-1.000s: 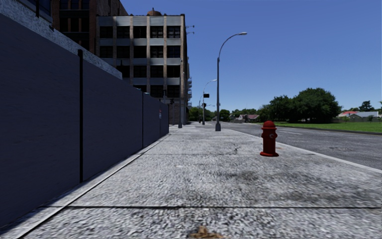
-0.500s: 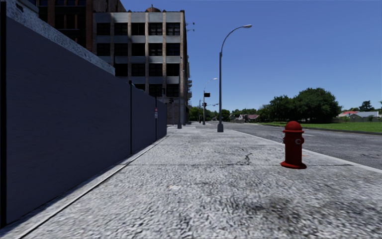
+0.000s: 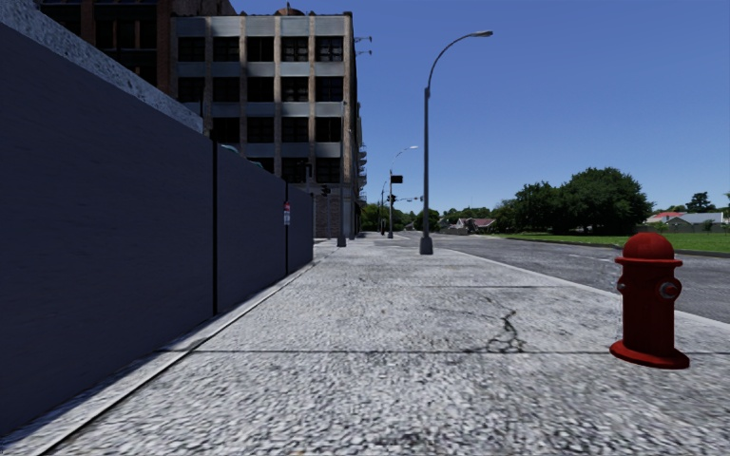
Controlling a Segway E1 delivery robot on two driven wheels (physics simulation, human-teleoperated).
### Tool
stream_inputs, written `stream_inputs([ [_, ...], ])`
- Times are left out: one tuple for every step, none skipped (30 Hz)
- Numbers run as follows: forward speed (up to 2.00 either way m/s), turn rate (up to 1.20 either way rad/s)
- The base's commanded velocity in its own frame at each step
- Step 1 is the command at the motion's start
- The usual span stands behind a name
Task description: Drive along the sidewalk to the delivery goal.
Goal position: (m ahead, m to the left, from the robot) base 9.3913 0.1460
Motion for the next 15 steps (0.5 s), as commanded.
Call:
stream_inputs([
  [2.00, 0.00],
  [2.00, 0.00],
  [2.00, 0.00],
  [2.00, 0.00],
  [2.00, 0.00],
  [2.00, 0.00],
  [2.00, 0.00],
  [2.00, 0.00],
  [2.00, 0.00],
  [2.00, 0.00],
  [2.00, 0.00],
  [2.00, 0.00],
  [2.00, 0.00],
  [2.00, 0.00],
  [2.00, 0.00],
])
